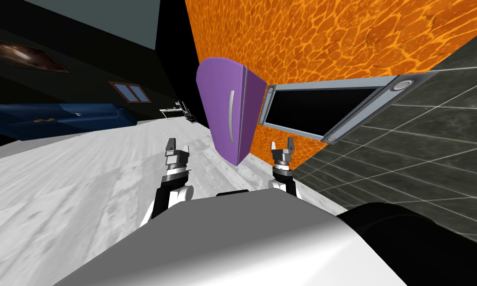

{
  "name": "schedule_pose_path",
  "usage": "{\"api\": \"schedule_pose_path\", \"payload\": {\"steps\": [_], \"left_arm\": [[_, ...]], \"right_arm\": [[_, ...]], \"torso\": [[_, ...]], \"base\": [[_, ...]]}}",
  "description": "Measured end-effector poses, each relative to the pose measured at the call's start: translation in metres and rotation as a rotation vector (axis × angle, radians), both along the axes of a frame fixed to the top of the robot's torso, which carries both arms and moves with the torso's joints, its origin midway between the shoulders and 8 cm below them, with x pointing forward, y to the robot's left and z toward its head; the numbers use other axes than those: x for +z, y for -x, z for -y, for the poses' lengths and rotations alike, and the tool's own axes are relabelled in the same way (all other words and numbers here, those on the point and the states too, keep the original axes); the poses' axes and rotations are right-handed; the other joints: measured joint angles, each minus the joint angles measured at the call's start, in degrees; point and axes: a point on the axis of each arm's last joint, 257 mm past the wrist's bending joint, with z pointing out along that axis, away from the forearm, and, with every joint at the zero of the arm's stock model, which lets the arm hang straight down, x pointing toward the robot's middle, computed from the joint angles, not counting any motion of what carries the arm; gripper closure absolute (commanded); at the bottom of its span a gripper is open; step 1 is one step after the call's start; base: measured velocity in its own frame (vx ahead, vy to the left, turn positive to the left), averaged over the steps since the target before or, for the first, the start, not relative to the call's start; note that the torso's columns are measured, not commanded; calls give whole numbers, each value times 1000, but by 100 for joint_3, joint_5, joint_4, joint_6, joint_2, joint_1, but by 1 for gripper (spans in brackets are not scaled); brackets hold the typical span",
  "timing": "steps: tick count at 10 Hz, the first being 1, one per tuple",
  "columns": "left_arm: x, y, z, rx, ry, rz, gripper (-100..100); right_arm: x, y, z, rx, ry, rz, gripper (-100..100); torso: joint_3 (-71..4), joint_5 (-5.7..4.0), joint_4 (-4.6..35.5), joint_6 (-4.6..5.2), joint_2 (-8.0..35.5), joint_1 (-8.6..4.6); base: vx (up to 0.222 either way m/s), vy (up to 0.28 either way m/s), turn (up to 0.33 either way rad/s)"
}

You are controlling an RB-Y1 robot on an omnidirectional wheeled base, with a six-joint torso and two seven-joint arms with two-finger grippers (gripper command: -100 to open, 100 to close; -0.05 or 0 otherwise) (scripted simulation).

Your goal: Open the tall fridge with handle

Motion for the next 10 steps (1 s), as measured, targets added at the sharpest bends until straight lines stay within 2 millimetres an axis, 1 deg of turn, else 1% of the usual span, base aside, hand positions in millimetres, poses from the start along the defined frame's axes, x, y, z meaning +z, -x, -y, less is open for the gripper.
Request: {"api": "schedule_pose_path", "payload": {"steps": [1,2,9,10], "left_arm": [[0,0,0,0,0,0,0],[0,0,0,0,0,0,0],[0,0,0,0,0,0,0],[0,0,0,0,0,0,-100]], "right_arm": [[0,0,0,0,0,0,0],[0,0,0,0,0,0,0],[0,0,0,0,0,0,0],[0,0,0,0,0,0,0]], "torso": [[-467,0,235,0,232,0],[-1200,0,600,0,597,0],[-7073,0,3537,0,3539,0],[-7919,0,3960,0,3962,0]], "base": [[0,0,0],[0,0,0],[0,0,0],[36,-16,-6]]}}
